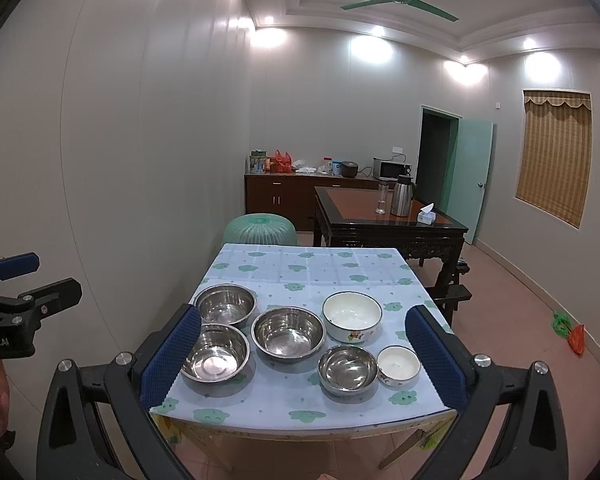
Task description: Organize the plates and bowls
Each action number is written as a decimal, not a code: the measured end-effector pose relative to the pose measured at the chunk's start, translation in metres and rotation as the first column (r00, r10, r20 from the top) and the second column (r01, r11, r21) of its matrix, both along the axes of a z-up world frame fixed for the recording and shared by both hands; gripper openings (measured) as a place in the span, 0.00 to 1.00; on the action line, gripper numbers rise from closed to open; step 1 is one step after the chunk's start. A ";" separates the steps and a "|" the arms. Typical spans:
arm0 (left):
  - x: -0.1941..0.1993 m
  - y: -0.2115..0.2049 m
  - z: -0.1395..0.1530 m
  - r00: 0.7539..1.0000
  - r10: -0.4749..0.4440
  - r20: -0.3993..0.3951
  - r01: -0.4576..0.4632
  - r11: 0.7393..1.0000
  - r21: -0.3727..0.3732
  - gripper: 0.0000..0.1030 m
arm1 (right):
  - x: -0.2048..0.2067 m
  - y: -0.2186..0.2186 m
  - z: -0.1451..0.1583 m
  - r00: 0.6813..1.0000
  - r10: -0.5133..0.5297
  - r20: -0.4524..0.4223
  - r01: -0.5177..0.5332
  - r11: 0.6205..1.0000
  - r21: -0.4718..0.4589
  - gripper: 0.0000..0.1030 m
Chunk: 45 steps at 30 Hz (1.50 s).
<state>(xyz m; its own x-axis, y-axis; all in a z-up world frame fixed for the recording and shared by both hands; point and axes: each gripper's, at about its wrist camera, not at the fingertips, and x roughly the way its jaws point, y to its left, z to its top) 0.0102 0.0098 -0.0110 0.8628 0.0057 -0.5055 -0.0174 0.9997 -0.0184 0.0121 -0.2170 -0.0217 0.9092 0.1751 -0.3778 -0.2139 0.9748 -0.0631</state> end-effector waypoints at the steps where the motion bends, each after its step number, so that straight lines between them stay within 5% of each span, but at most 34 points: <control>1: -0.001 -0.002 0.000 1.000 -0.002 0.001 0.002 1.000 0.004 1.00 | 0.000 -0.001 0.000 1.000 0.000 0.001 0.000 1.000 0.001 1.00; 45: 0.006 -0.010 -0.002 1.000 -0.003 -0.010 0.003 1.000 0.022 1.00 | 0.009 -0.001 -0.007 1.000 0.005 -0.028 -0.005 1.000 0.010 1.00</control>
<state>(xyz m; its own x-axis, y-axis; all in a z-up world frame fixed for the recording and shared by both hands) 0.0161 -0.0003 -0.0133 0.8576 0.0146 -0.5141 -0.0148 0.9999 0.0037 0.0211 -0.2185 -0.0284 0.8972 0.1831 -0.4018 -0.2202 0.9743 -0.0476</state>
